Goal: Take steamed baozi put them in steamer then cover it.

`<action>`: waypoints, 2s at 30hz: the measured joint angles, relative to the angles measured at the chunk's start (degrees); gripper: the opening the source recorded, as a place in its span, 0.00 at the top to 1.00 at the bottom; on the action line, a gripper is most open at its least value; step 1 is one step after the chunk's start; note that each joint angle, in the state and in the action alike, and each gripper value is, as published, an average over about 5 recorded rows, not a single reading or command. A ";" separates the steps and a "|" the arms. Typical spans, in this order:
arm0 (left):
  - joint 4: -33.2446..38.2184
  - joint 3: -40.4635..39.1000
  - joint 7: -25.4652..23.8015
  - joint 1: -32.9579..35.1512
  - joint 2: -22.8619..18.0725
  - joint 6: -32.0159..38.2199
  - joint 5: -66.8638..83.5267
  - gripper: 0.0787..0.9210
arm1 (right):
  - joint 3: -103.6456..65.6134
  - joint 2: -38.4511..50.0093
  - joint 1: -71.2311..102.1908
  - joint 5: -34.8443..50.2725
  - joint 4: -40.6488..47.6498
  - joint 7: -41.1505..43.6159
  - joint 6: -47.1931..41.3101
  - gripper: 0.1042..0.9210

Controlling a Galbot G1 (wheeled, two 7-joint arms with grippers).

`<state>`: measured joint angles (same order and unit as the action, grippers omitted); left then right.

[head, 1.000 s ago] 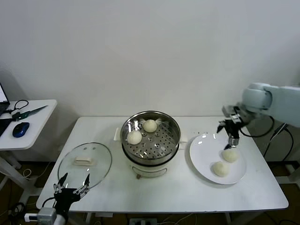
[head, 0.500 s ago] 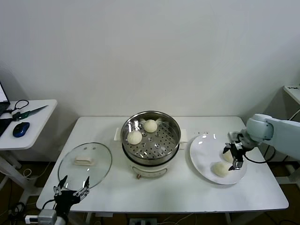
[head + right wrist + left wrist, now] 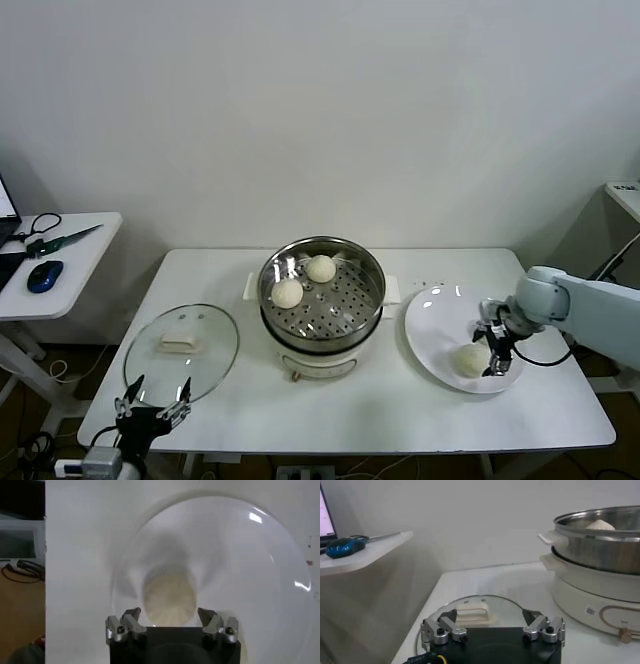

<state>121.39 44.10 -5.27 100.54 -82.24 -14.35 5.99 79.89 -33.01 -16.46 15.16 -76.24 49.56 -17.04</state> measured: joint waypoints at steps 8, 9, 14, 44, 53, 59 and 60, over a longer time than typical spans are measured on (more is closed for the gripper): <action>-0.04 -0.03 0.00 -0.12 0.03 0.05 -0.14 0.12 | -1.90 -0.91 2.03 -0.63 0.81 -0.35 -0.17 0.28; -0.04 -0.04 0.00 -0.11 0.02 0.06 -0.19 0.12 | -2.06 -1.02 2.14 -0.66 0.82 -0.32 -0.15 0.29; 0.04 -0.07 -0.02 0.13 -0.01 0.13 -0.37 0.12 | -2.55 -1.40 2.08 -1.09 0.74 0.27 0.49 0.30; 0.75 0.17 -0.03 0.98 -0.62 0.75 -1.09 0.12 | 9.76 -28.97 -39.96 -2.39 -7.67 10.56 37.23 0.30; 1.27 0.62 -0.06 1.02 -0.84 0.67 -0.87 0.12 | 9.22 -36.11 -34.78 -9.50 -9.21 8.67 40.10 0.30; 1.28 0.84 -0.06 1.19 -0.73 0.67 -0.76 0.12 | 9.19 -37.86 -29.81 -14.18 -7.85 7.22 40.64 0.30; 1.29 0.84 -0.05 1.20 -0.73 0.66 -0.75 0.12 | 9.13 -38.02 -29.00 -14.95 -7.58 6.97 40.73 0.30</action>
<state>122.68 44.94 -5.32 101.74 -82.97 -13.68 5.24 89.02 -71.03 -45.45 0.21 -83.83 56.53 23.69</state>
